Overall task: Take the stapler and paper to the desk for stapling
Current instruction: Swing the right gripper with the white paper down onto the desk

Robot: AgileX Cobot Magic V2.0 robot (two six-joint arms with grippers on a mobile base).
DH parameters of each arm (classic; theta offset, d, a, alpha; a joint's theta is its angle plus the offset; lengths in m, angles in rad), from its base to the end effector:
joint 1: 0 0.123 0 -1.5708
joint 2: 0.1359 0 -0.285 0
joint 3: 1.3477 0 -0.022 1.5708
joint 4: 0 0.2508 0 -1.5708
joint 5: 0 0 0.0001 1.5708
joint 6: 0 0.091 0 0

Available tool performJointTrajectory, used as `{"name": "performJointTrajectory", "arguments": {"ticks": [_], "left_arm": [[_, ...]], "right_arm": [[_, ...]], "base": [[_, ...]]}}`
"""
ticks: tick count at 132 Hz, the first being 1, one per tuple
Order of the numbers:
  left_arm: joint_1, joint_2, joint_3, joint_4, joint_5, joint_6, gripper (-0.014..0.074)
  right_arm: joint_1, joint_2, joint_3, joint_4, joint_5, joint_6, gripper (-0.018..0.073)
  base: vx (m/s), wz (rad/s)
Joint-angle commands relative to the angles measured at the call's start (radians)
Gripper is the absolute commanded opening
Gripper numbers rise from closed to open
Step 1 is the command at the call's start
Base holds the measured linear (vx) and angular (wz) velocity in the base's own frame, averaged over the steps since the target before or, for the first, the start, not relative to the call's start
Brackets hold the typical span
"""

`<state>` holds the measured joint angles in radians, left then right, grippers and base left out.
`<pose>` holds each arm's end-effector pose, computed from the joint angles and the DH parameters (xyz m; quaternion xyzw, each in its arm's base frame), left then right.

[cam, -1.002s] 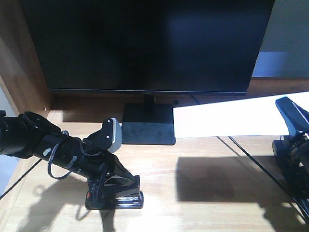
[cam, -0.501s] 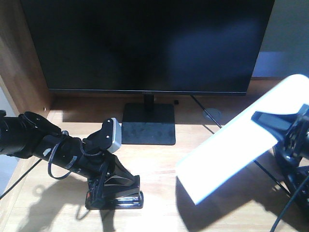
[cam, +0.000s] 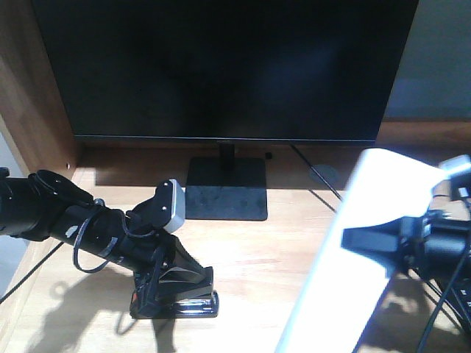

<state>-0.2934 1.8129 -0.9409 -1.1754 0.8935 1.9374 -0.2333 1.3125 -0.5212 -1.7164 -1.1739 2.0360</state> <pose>0.2866 -0.1550 0.1666 0.5835 0.6979 -0.3138 0.2719 0.2037 0.0369 0.2282 -0.0059 0.8222 0.5088 0.2550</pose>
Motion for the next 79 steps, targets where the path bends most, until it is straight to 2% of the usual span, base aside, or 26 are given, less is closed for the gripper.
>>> {"name": "performJointTrajectory", "arguments": {"ticks": [1,46,58,79], "left_arm": [[-0.004,-0.042,-0.021,-0.046,0.04,-0.007,-0.0006],[-0.004,-0.042,-0.021,-0.046,0.04,-0.007,-0.0006],[-0.004,-0.042,-0.021,-0.046,0.04,-0.007,-0.0006],[-0.004,-0.042,-0.021,-0.046,0.04,-0.007,-0.0006]], "right_arm": [[0.069,-0.015,-0.029,0.055,-0.171,-0.009,-0.0002],[0.236,-0.015,-0.029,0.142,-0.168,-0.008,-0.0002],[0.245,-0.015,-0.029,0.118,-0.138,-0.008,-0.0002],[0.244,-0.015,-0.029,-0.01,0.005,0.007,-0.0002]], "base": [[0.0,0.0],[0.0,0.0],[0.0,0.0],[0.0,0.0]]}}
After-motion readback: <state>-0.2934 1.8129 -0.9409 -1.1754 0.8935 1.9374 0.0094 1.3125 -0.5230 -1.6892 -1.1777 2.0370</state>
